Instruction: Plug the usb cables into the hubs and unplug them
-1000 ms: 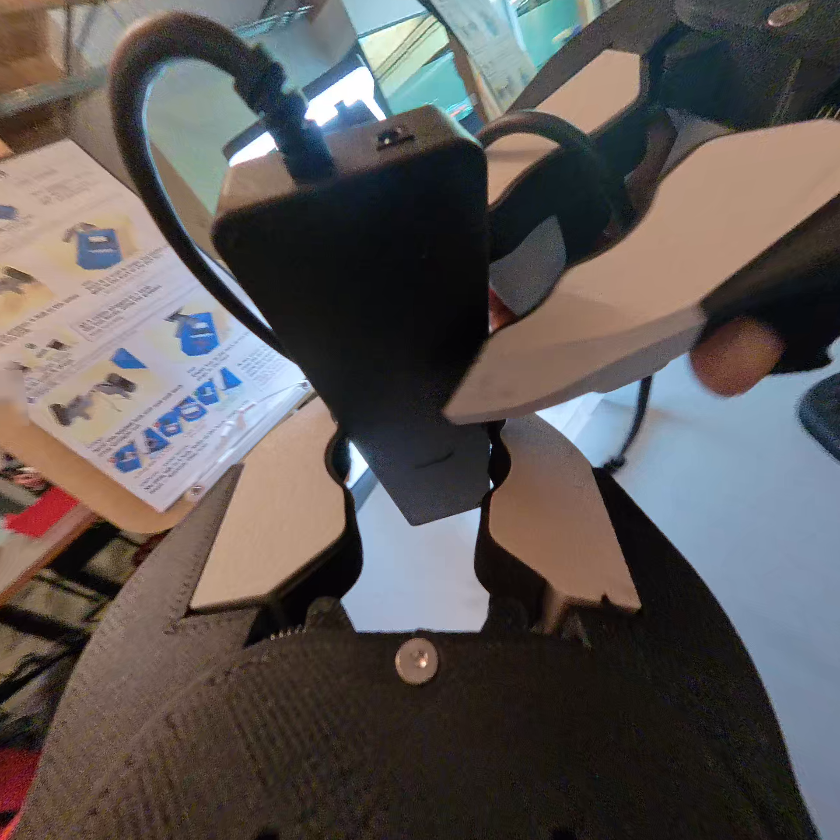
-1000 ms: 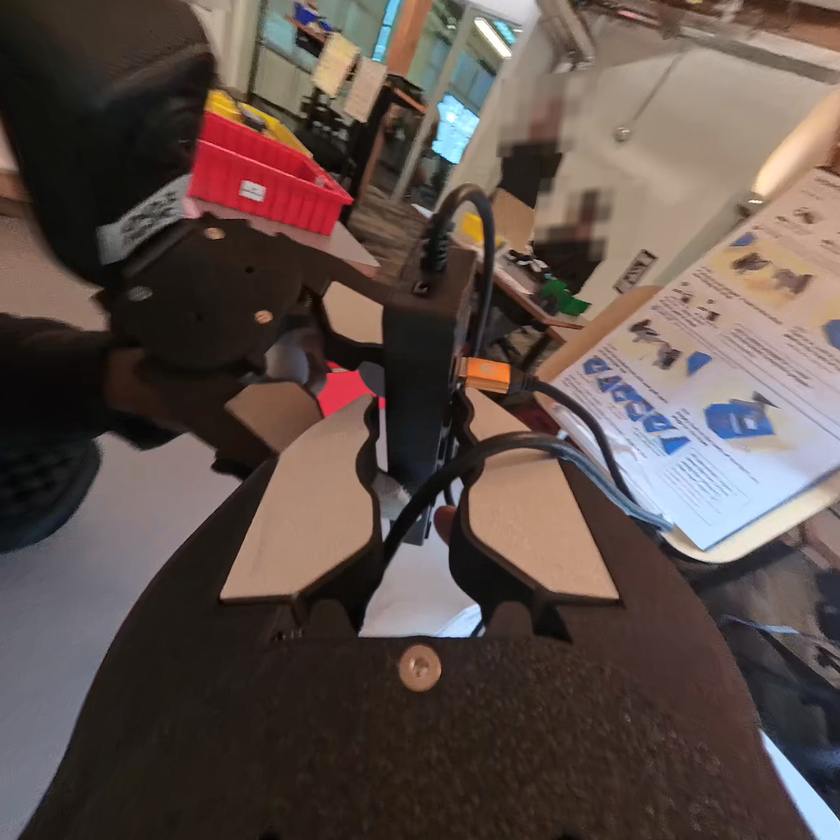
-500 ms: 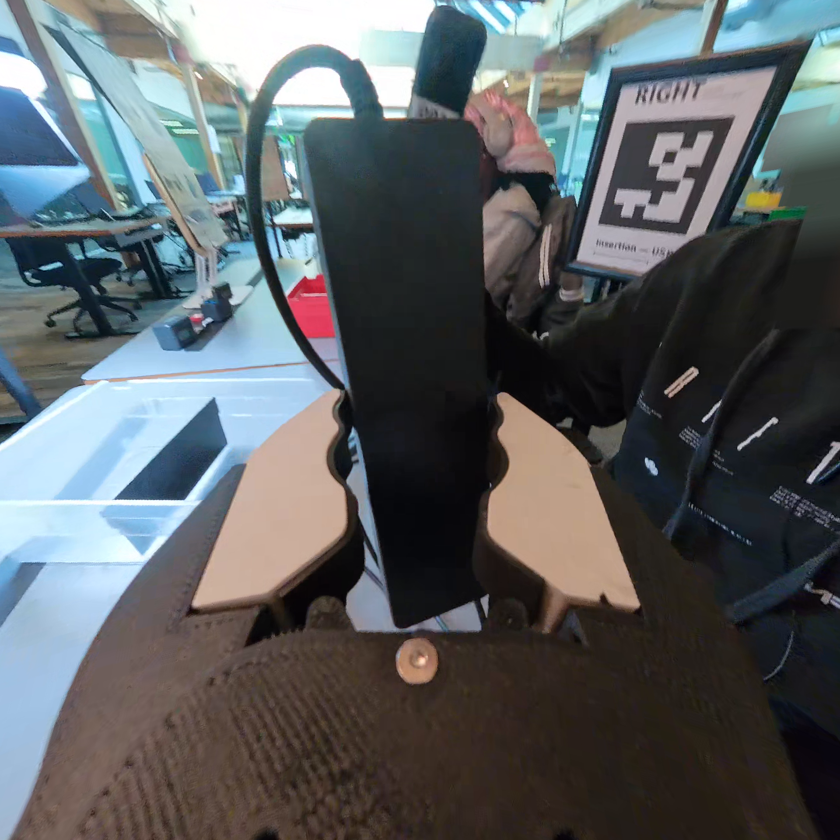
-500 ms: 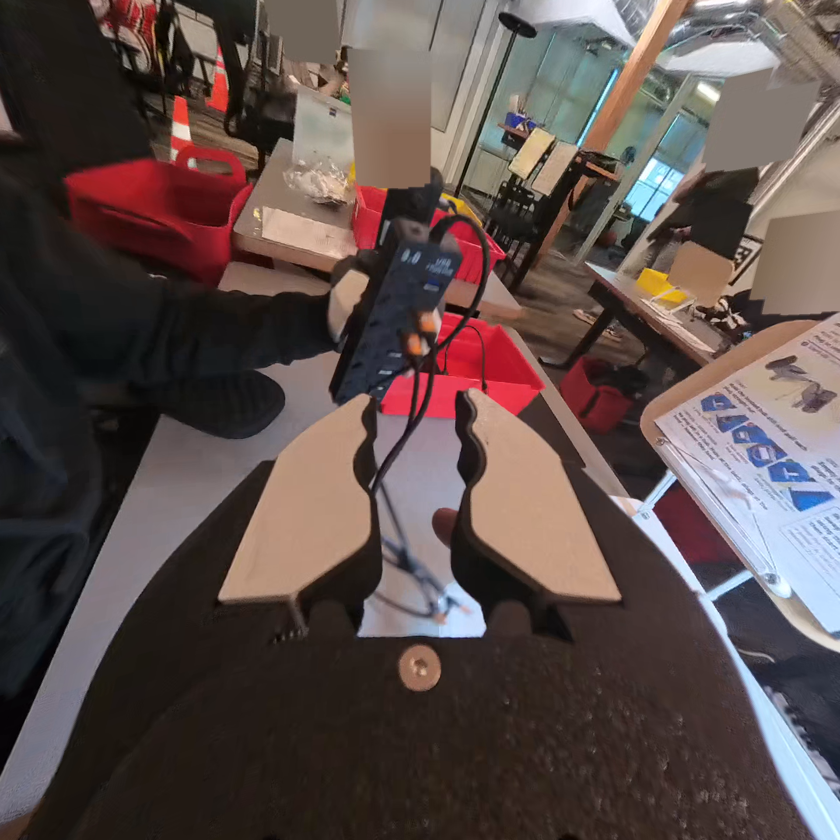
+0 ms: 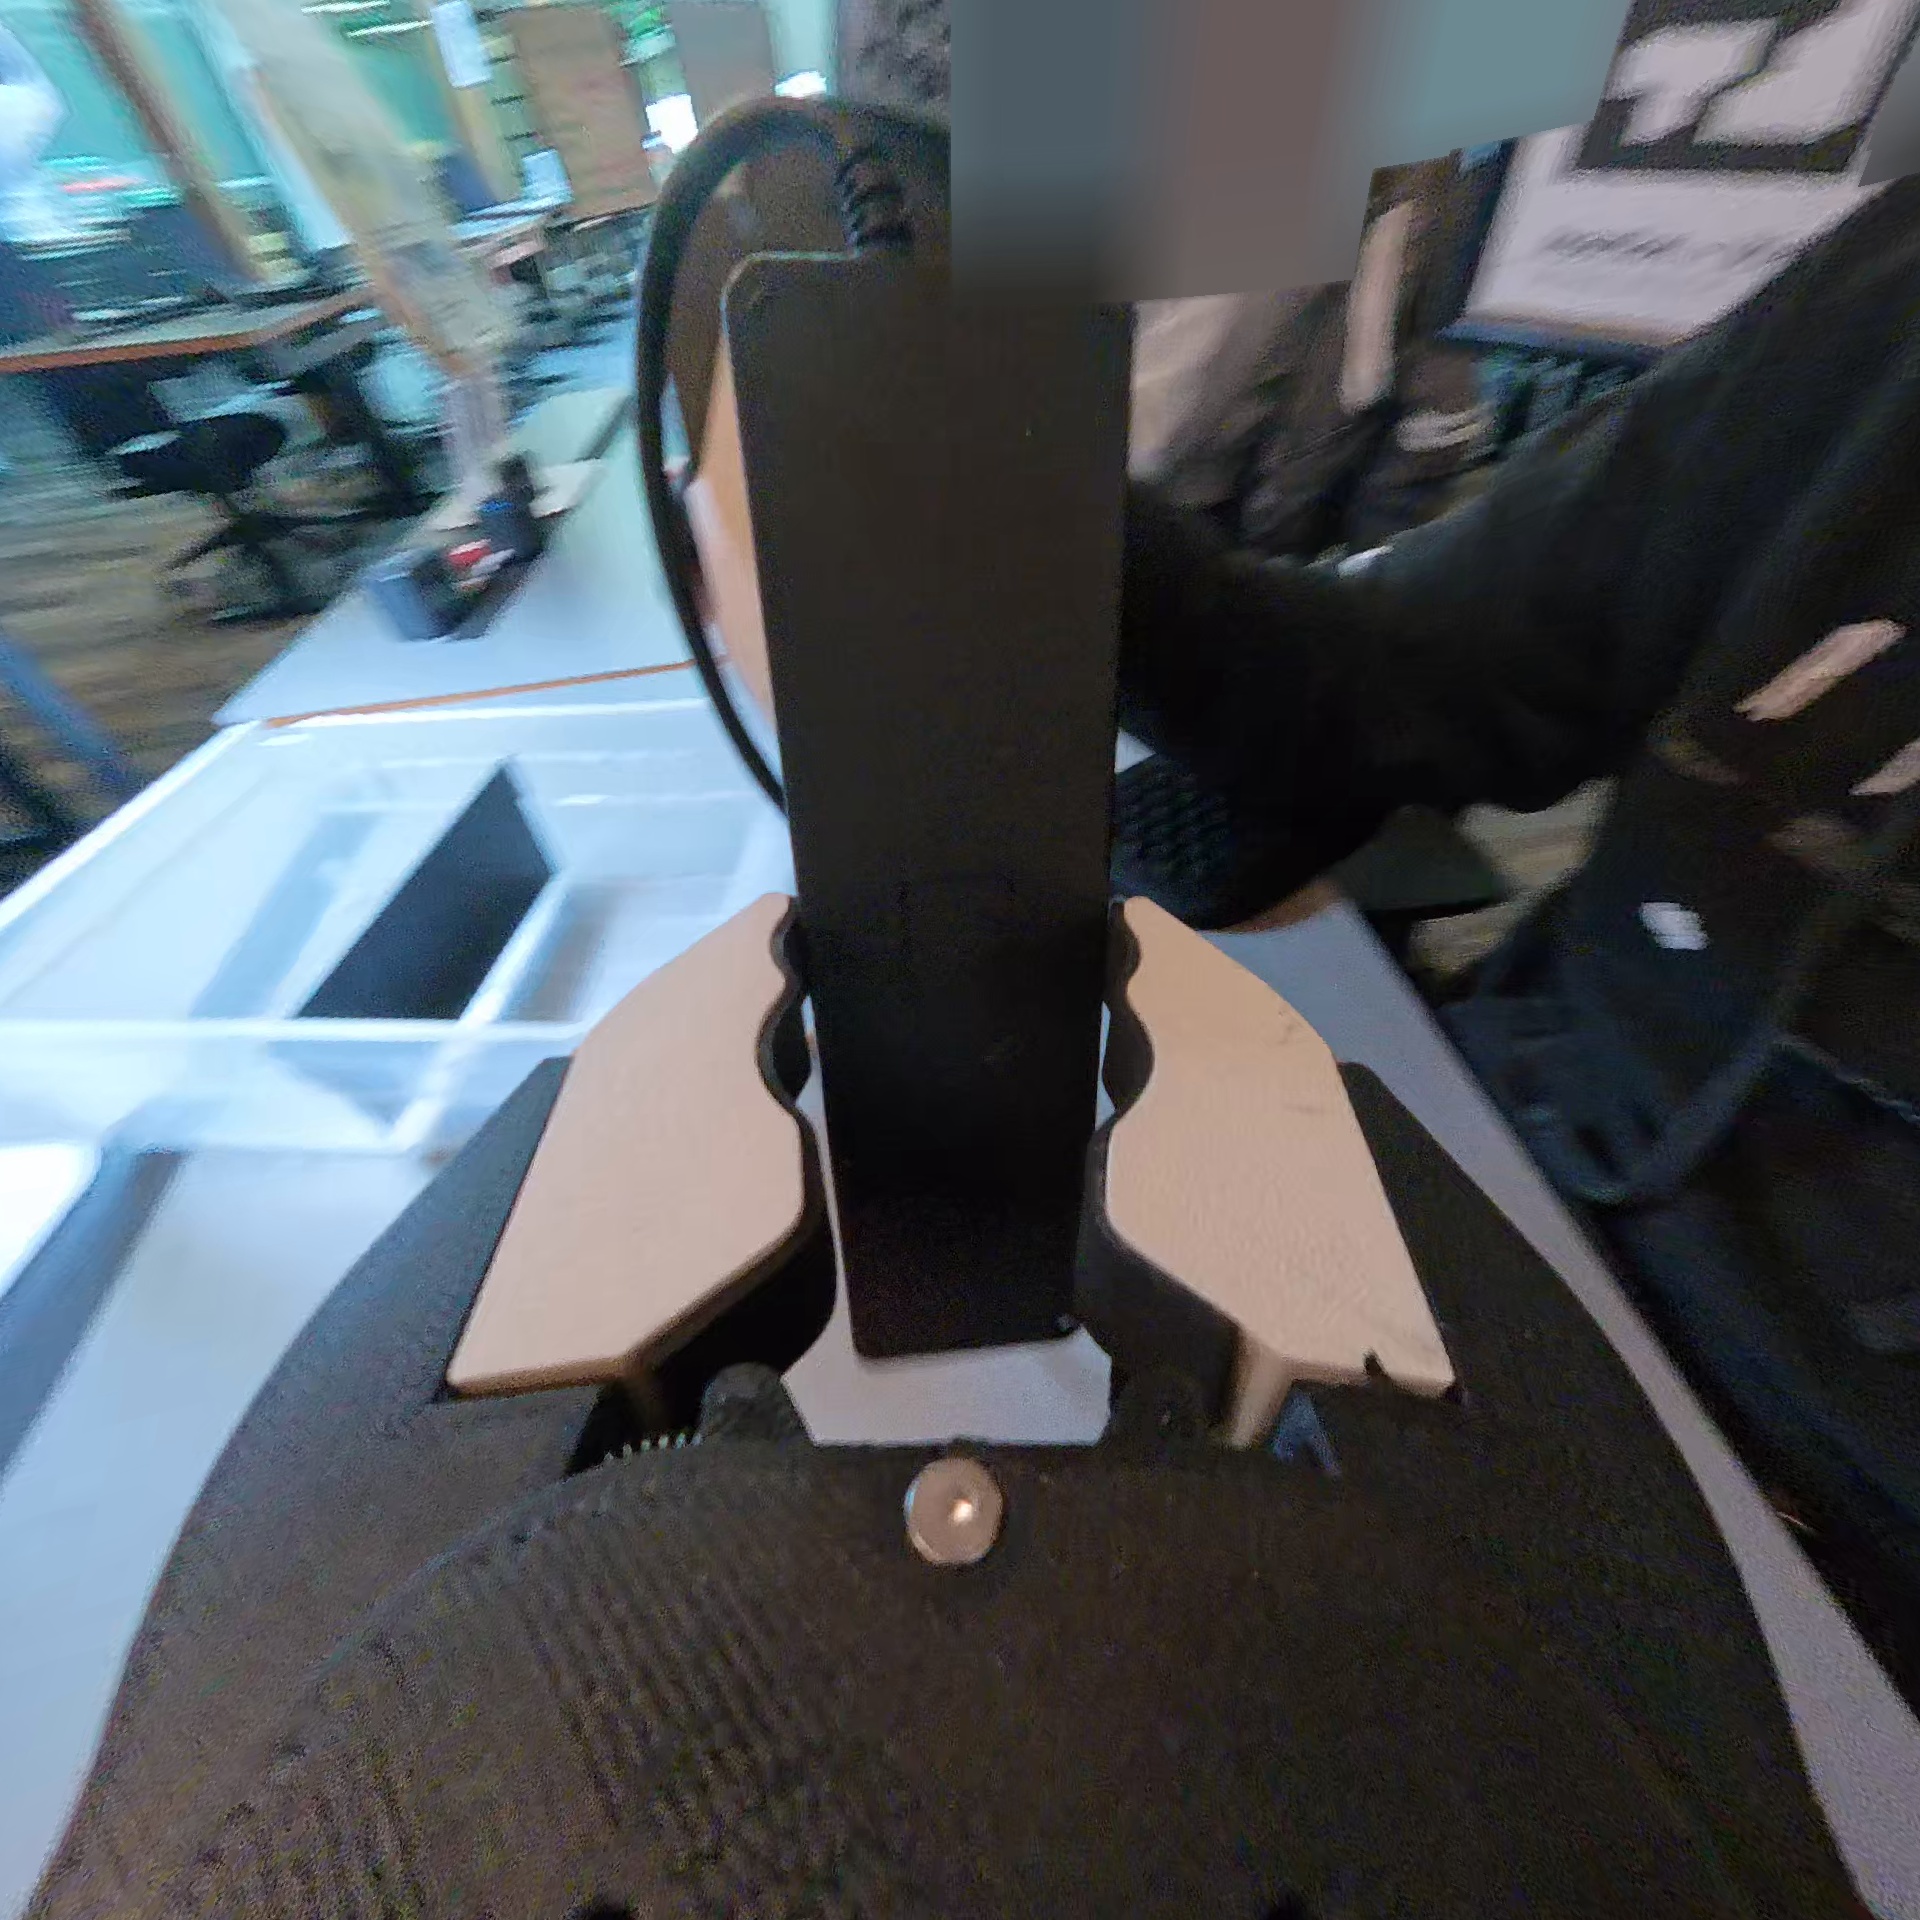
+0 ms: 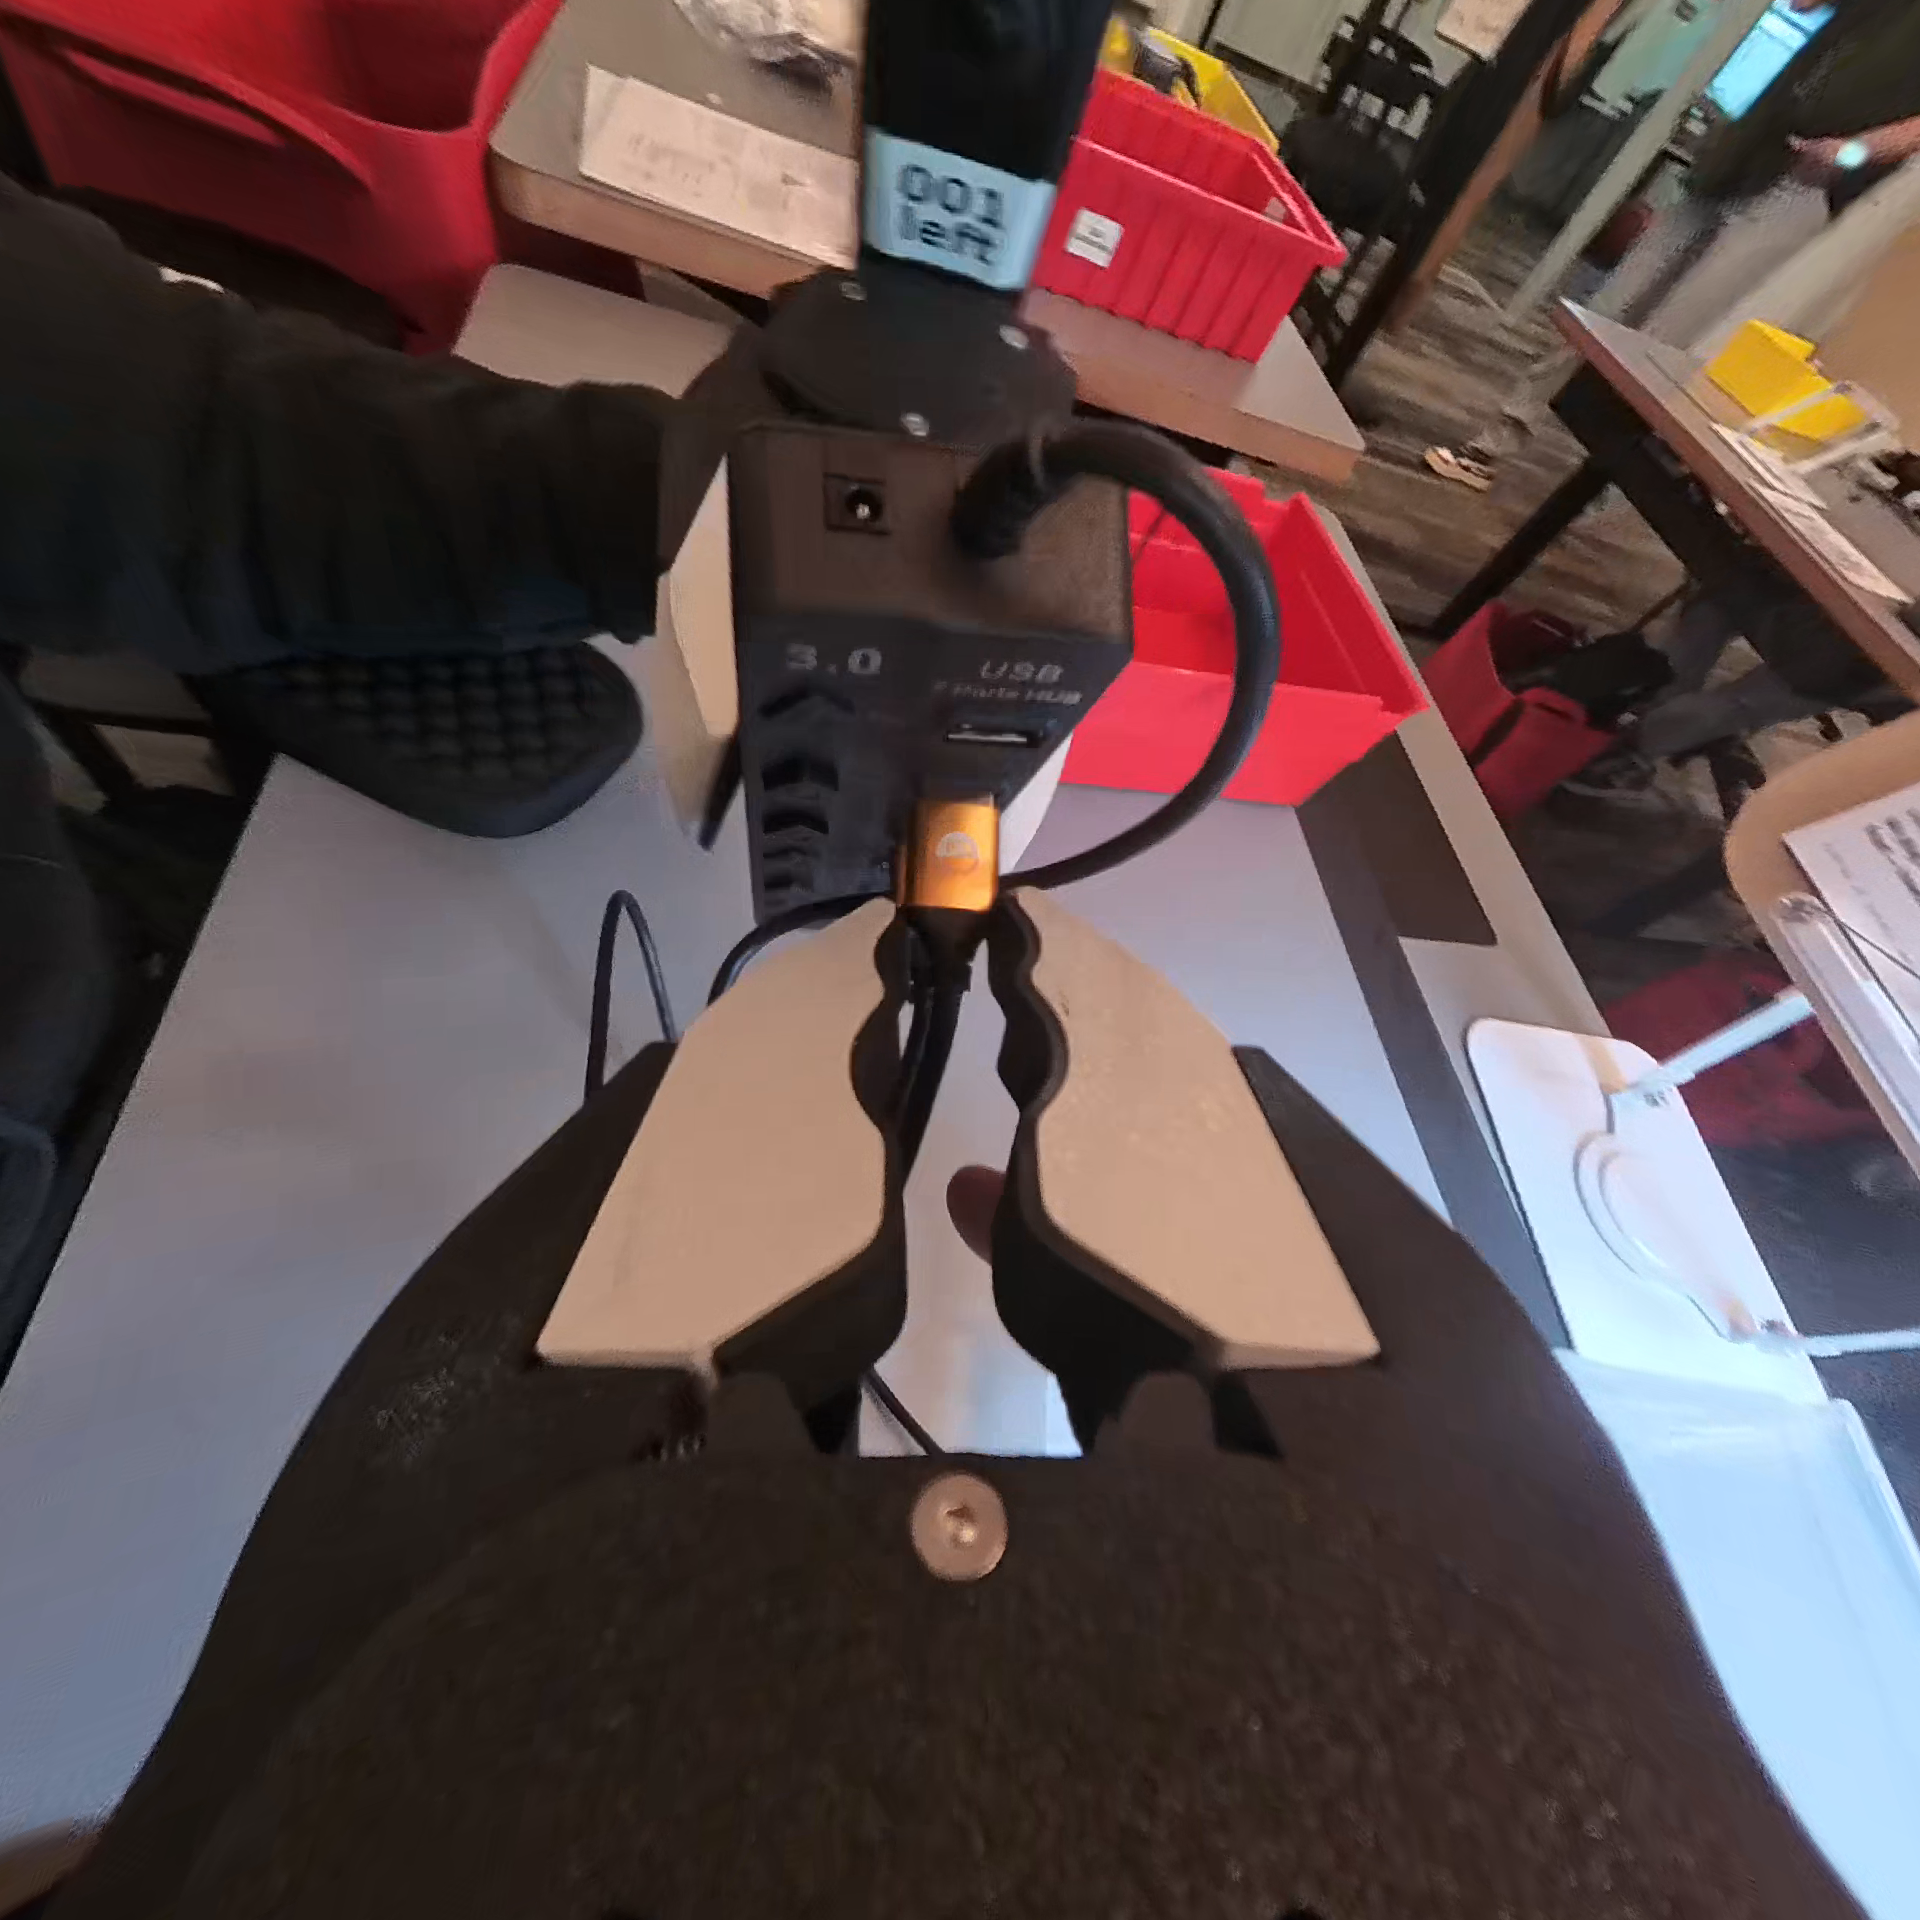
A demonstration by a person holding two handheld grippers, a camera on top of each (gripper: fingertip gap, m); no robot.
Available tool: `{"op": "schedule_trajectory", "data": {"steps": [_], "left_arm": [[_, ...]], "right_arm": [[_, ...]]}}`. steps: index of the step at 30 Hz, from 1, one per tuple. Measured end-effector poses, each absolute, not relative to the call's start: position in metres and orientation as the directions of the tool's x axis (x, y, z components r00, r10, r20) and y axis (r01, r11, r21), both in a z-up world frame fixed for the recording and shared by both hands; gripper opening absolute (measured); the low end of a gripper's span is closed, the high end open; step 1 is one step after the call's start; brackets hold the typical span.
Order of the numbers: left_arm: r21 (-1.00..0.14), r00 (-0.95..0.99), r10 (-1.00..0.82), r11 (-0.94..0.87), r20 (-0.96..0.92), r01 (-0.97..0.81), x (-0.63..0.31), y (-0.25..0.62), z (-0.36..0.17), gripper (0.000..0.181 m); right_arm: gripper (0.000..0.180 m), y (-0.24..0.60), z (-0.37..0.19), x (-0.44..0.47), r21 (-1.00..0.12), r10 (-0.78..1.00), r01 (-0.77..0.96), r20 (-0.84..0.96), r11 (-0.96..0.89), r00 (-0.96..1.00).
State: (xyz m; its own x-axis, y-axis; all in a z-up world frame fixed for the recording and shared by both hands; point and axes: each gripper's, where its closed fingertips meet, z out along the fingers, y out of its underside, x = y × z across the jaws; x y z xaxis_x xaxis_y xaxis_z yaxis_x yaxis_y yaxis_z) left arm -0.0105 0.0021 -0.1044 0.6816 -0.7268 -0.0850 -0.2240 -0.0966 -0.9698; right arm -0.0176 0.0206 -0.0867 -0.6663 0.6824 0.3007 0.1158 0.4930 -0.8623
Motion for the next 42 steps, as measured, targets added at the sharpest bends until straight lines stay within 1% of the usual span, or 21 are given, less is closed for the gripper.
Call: {"op": "schedule_trajectory", "data": {"steps": [2, 5, 7, 10, 14, 16, 17, 18, 21, 23, 25, 26, 29, 31, 33, 34, 36, 37, 39, 42], "left_arm": [[-0.959, 0.775, -0.615, -0.101, -0.149, -0.265, -0.024, 0.012, -0.099, 0.057], [-0.928, 0.797, -0.554, -0.110, -0.241, -0.357, -0.021, 0.018, -0.097, 0.070], [-0.916, 0.777, -0.572, -0.105, -0.262, -0.387, -0.013, 0.019, -0.101, 0.068], [-0.907, 0.763, -0.583, -0.100, -0.281, -0.410, -0.012, 0.019, -0.108, 0.061], [-0.875, 0.737, -0.579, -0.078, -0.350, -0.477, -0.011, 0.018, -0.110, 0.060], [-0.856, 0.720, -0.589, -0.090, -0.367, -0.509, -0.010, 0.016, -0.115, 0.059], [-0.841, 0.714, -0.579, -0.089, -0.393, -0.534, -0.010, 0.017, -0.117, 0.059], [-0.828, 0.706, -0.576, -0.087, -0.412, -0.554, -0.009, 0.018, -0.119, 0.059], [-0.833, 0.698, -0.588, -0.075, -0.408, -0.549, -0.008, 0.015, -0.115, 0.058], [-0.850, 0.732, -0.538, -0.054, -0.417, -0.524, -0.023, 0.011, -0.101, 0.058], [-0.897, 0.785, -0.501, -0.036, -0.365, -0.440, -0.050, -0.003, -0.079, 0.058], [-0.914, 0.805, -0.483, -0.022, -0.344, -0.404, -0.061, -0.011, -0.069, 0.058], [-0.936, 0.832, -0.456, 0.007, -0.315, -0.351, -0.082, -0.024, -0.055, 0.058], [-0.940, 0.837, -0.460, -0.020, -0.295, -0.342, -0.089, -0.022, -0.063, 0.058], [-0.938, 0.835, -0.482, -0.073, -0.265, -0.339, -0.093, -0.018, -0.077, 0.058], [-0.938, 0.837, -0.487, -0.095, -0.248, -0.333, -0.095, -0.016, -0.083, 0.058], [-0.927, 0.849, -0.469, -0.145, -0.243, -0.345, -0.105, -0.013, -0.095, 0.058], [-0.919, 0.866, -0.433, -0.175, -0.250, -0.353, -0.115, -0.010, -0.100, 0.058], [-0.897, 0.904, -0.343, -0.264, -0.256, -0.354, -0.142, -0.008, -0.112, 0.058], [-0.863, 0.945, -0.206, -0.395, -0.252, -0.316, -0.181, -0.006, -0.136, 0.058]], "right_arm": [[0.014, 0.029, -0.085, -0.021, -0.853, 0.719, 0.157, 0.306, 0.498, -0.624], [0.014, 0.023, -0.088, -0.022, -0.828, 0.704, 0.150, 0.346, 0.540, -0.620], [0.014, 0.016, -0.092, -0.023, -0.814, 0.686, 0.141, 0.366, 0.564, -0.629], [0.014, 0.019, -0.099, -0.026, -0.771, 0.675, 0.156, 0.417, 0.617, -0.609], [0.015, 0.018, -0.100, -0.023, -0.753, 0.653, 0.137, 0.446, 0.643, -0.612], [0.026, 0.014, -0.099, -0.021, -0.762, 0.646, 0.129, 0.432, 0.635, -0.629], [0.026, 0.011, -0.098, -0.020, -0.768, 0.644, 0.121, 0.428, 0.629, -0.634], [0.018, 0.008, -0.098, -0.021, -0.773, 0.642, 0.113, 0.425, 0.624, -0.638], [0.015, 0.010, -0.098, -0.021, -0.748, 0.635, 0.123, 0.450, 0.652, -0.627], [0.015, 0.027, -0.096, -0.013, -0.713, 0.630, 0.150, 0.476, 0.685, -0.613], [0.015, 0.050, -0.084, 0.003, -0.755, 0.667, 0.163, 0.429, 0.635, -0.610], [0.015, 0.064, -0.072, 0.009, -0.784, 0.696, 0.147, 0.426, 0.603, -0.578], [0.015, 0.108, -0.025, 0.015, -0.860, 0.802, 0.034, 0.460, 0.510, -0.382], [0.015, 0.138, -0.002, 0.014, -0.872, 0.849, -0.050, 0.486, 0.487, -0.209], [0.015, 0.163, 0.015, 0.011, -0.893, 0.896, -0.143, 0.439, 0.427, -0.064], [0.015, 0.172, 0.016, 0.009, -0.902, 0.912, -0.162, 0.409, 0.399, -0.033], [0.015, 0.190, 0.014, 0.004, -0.897, 0.915, -0.181, 0.401, 0.404, 0.053], [0.015, 0.196, 0.015, 0.004, -0.900, 0.922, -0.202, 0.381, 0.387, 0.072], [0.015, 0.194, 0.029, 0.015, -0.903, 0.951, -0.304, 0.308, 0.304, 0.036], [0.015, 0.179, 0.065, 0.050, -0.874, 0.973, -0.467, 0.208, 0.137, -0.104]]}}
